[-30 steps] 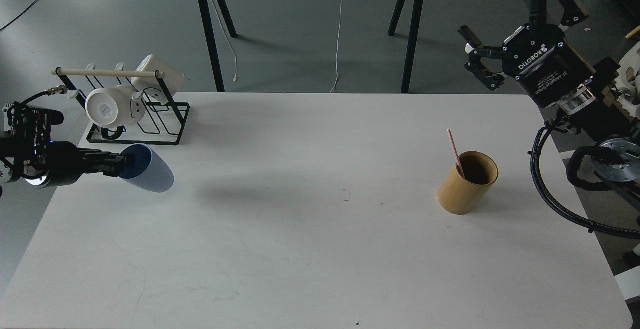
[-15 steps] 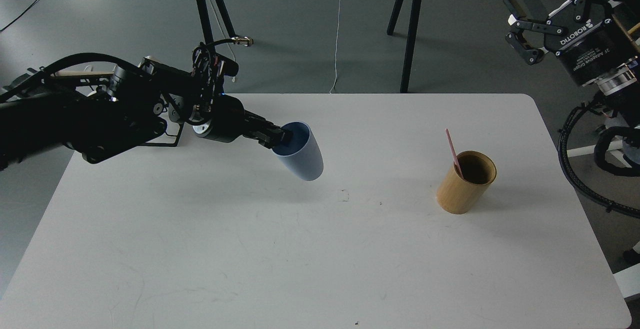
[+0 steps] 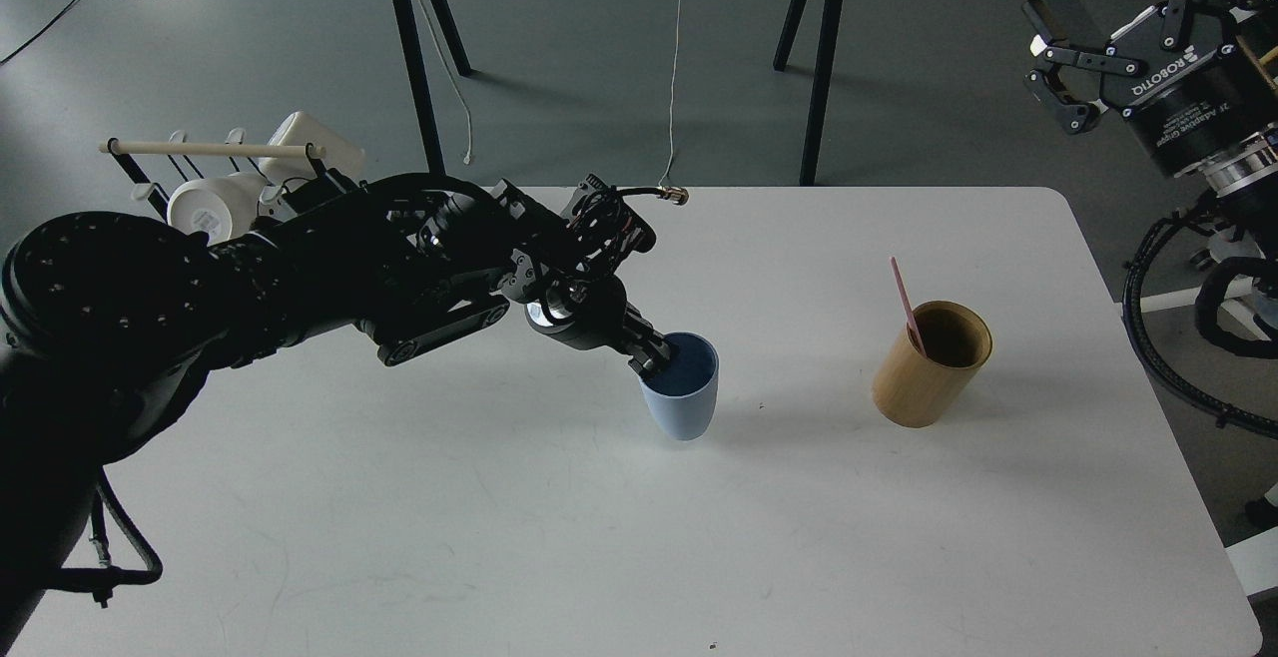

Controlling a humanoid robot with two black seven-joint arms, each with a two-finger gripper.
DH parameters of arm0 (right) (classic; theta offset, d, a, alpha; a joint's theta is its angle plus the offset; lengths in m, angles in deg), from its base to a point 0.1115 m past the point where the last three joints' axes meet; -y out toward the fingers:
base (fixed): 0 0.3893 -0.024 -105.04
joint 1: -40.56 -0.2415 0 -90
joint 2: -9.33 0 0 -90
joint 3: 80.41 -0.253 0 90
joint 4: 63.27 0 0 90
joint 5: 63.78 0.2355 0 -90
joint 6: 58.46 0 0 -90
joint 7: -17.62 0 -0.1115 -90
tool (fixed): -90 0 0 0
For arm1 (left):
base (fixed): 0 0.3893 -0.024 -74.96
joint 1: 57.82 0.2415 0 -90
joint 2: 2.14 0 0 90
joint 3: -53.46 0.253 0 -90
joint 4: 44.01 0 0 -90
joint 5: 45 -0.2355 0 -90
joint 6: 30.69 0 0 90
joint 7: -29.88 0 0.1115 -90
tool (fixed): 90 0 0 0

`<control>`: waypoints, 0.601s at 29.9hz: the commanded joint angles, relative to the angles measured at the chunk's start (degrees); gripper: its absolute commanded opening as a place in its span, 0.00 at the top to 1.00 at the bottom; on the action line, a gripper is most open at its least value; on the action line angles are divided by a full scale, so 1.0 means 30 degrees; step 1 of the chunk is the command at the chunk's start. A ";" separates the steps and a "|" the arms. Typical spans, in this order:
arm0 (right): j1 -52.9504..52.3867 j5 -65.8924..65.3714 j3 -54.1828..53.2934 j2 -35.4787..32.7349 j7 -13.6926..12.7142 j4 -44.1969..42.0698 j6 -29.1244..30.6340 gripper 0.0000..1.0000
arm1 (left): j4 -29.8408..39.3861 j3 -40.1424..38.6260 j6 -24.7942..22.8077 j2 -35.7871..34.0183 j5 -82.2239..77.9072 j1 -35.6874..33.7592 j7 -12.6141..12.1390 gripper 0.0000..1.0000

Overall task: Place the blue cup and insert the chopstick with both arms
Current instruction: 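Set the blue cup upright on the table and open the left gripper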

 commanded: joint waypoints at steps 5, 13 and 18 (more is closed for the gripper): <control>0.0189 0.0001 0.0005 -0.0117 0.0000 -0.0003 0.0000 0.01 | -0.0883 0.0349 -0.0086 0.0056 0.0030 0.0083 -0.0001 0.91; 0.0277 0.0001 0.0005 -0.0088 0.0000 -0.0003 0.0000 0.01 | -0.0824 0.0349 -0.0145 0.0056 0.0118 0.0171 -0.0001 0.88; 0.0307 0.0001 0.0005 -0.0088 0.0000 0.0027 0.0000 0.01 | -0.0795 0.0173 -0.0291 0.0056 0.0177 0.0142 -0.0001 0.86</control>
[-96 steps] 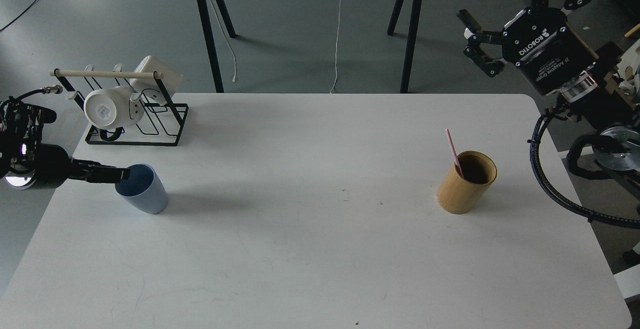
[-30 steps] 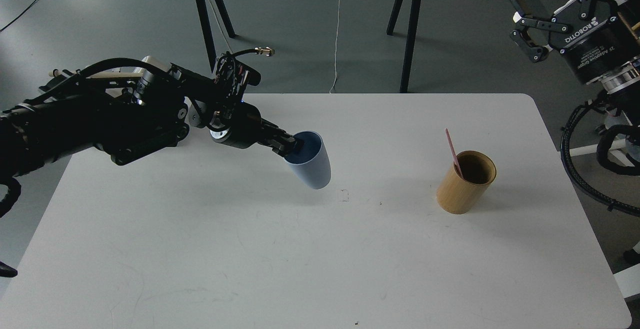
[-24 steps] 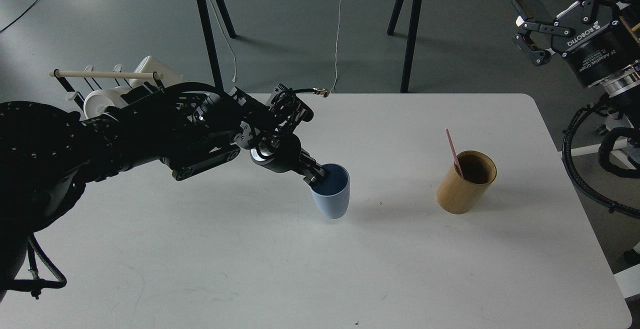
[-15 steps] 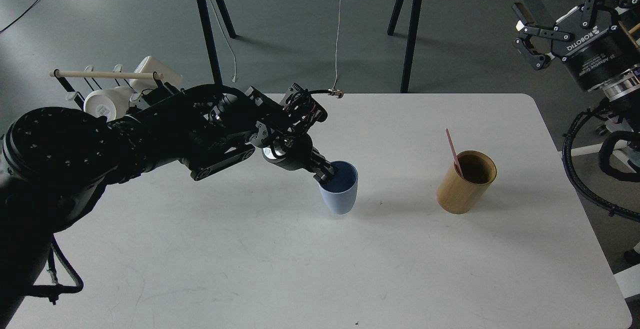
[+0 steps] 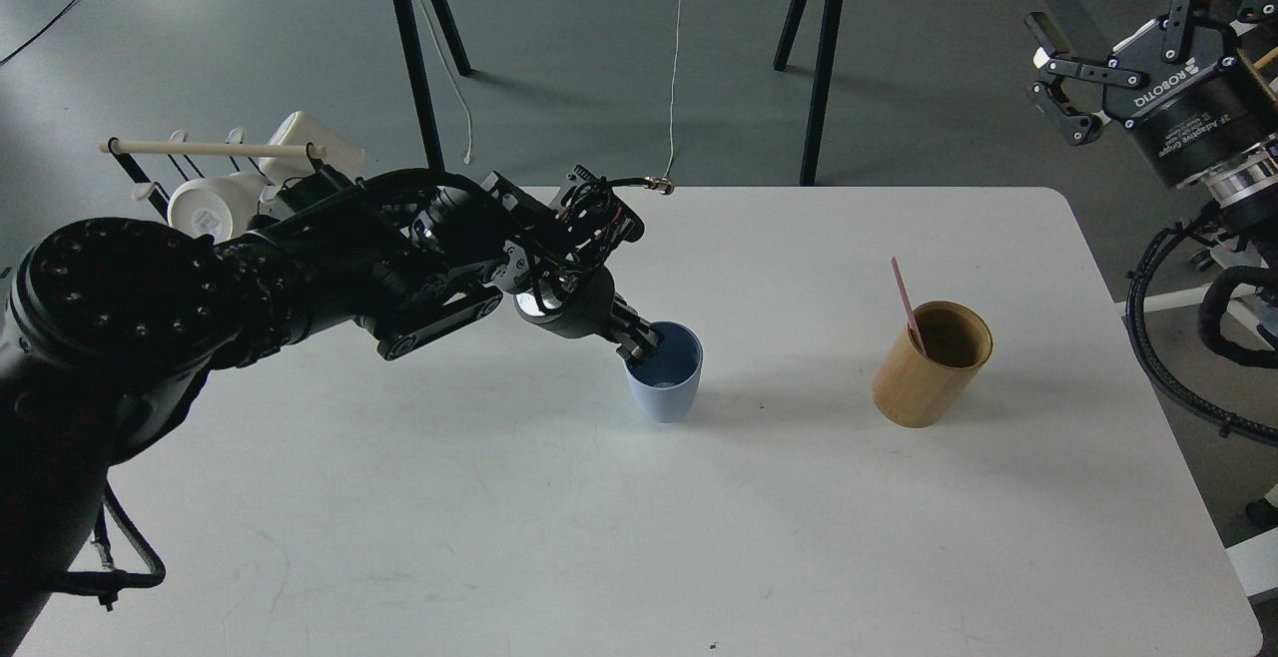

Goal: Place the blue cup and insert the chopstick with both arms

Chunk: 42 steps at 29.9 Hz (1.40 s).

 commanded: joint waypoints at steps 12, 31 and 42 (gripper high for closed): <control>0.0020 0.0030 -0.0030 -0.0021 0.0000 0.0030 0.0000 0.01 | 0.0141 -0.1153 -0.0754 -0.0001 0.1440 -0.0050 0.0000 0.57; -0.0361 -0.1954 -0.3107 -0.2184 0.0000 0.0322 0.0000 0.01 | 0.2748 -1.2573 -0.1591 -0.5274 0.8560 0.3609 0.0000 0.03; -0.0215 -1.3723 -0.3282 -0.7253 0.0000 0.3133 0.0000 0.01 | 0.5382 -1.8410 -0.1591 -0.6416 1.0701 0.6804 0.0000 0.03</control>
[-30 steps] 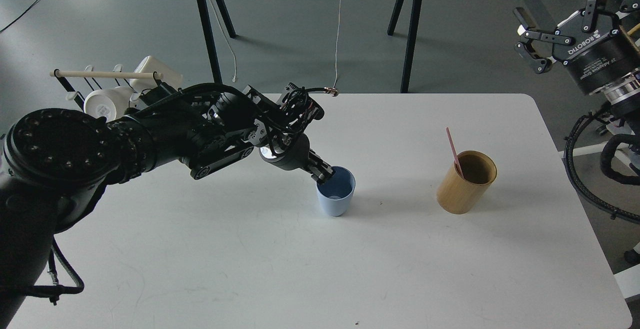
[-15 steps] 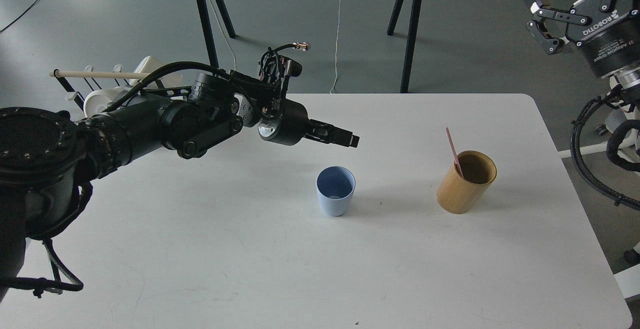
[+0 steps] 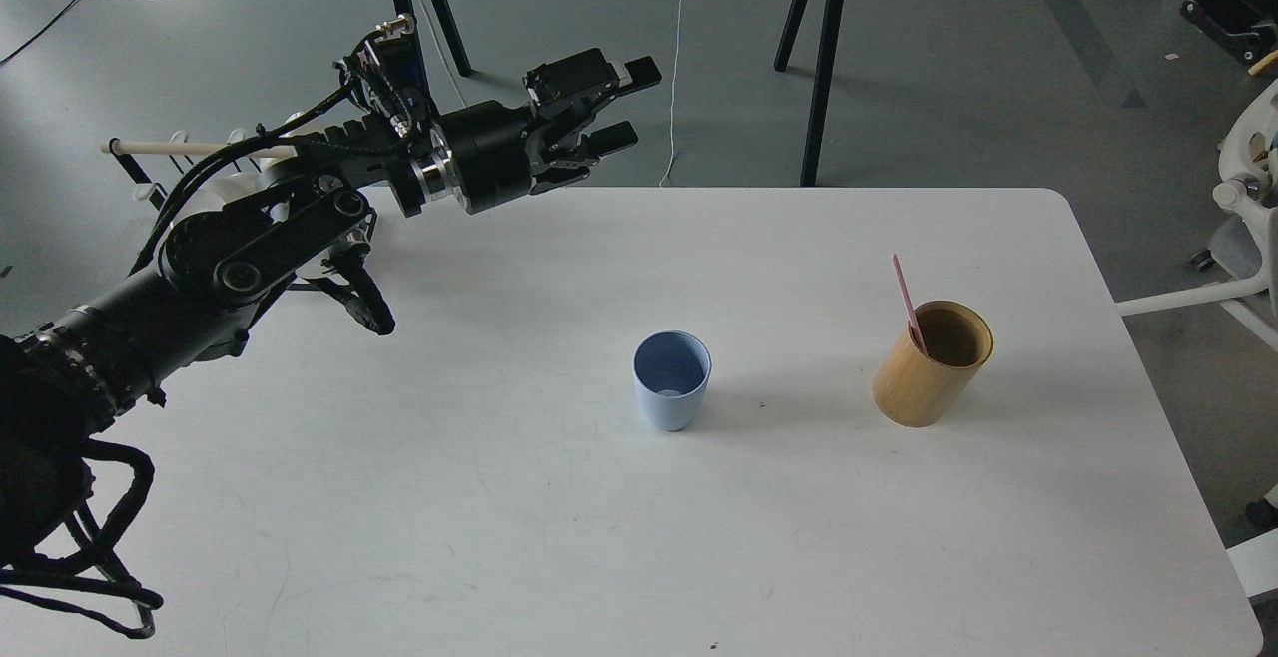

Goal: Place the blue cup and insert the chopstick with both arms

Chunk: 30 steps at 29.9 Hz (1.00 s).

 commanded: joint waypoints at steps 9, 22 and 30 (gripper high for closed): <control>0.1927 -1.5625 0.0715 -0.2300 -0.0001 0.2906 -0.5023 0.01 | 0.1180 -0.0747 0.0001 -0.0691 0.0068 0.1557 0.0002 0.03; 0.2808 -1.9522 0.7394 -0.0603 -0.0001 0.3144 -1.2208 0.02 | 0.1180 -0.0748 0.0001 -0.0339 0.0068 0.1616 0.0002 0.03; 0.3453 -2.1721 0.7454 0.1857 -0.0001 0.1387 -1.2327 0.02 | 0.1180 -0.0747 0.0001 -0.0339 0.0068 0.1791 0.0002 0.02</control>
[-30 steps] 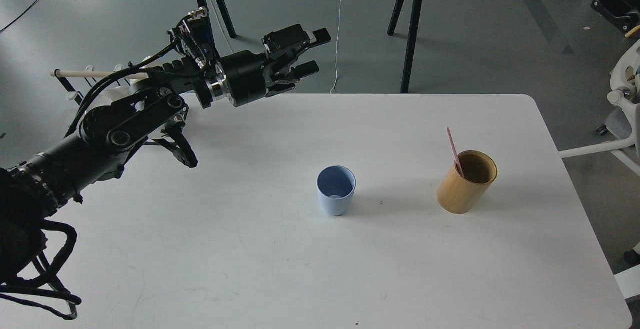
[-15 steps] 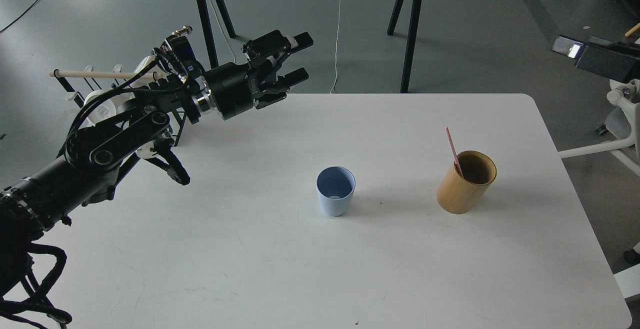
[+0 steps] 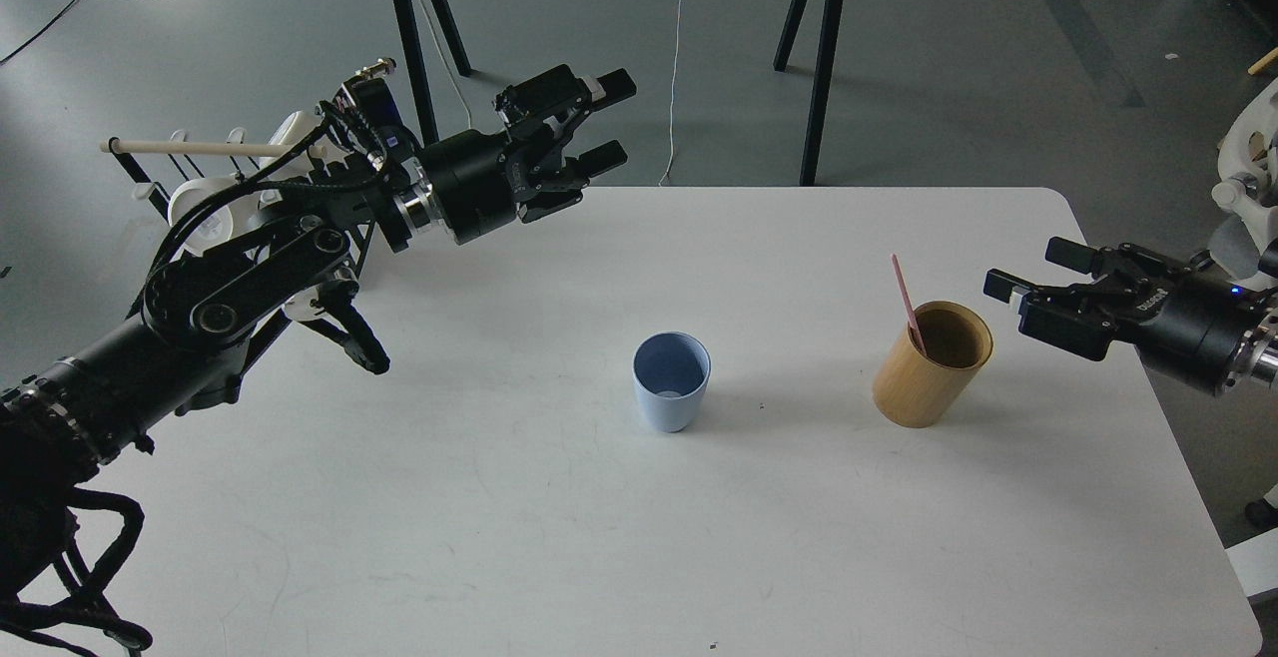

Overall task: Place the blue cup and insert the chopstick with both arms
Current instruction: 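Reach the right gripper to the pink straw in the tan cup and grasp it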

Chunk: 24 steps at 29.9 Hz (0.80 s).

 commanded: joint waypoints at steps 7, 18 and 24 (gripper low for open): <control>-0.0158 -0.1648 0.0089 0.2411 -0.0001 -0.1747 0.0024 0.02 | 0.0002 -0.0015 0.0000 -0.0001 0.0029 0.0232 0.0001 0.02; -0.1038 -0.2029 0.0119 0.4812 -0.0001 -0.3506 0.0024 0.05 | -0.0027 -0.0015 0.0000 0.0058 0.0058 0.0379 0.0001 0.02; -0.1474 -0.2029 0.0849 0.5664 -0.0001 -0.4180 0.0024 0.07 | -0.0057 -0.0015 0.0000 0.0234 0.0058 0.0379 0.0001 0.02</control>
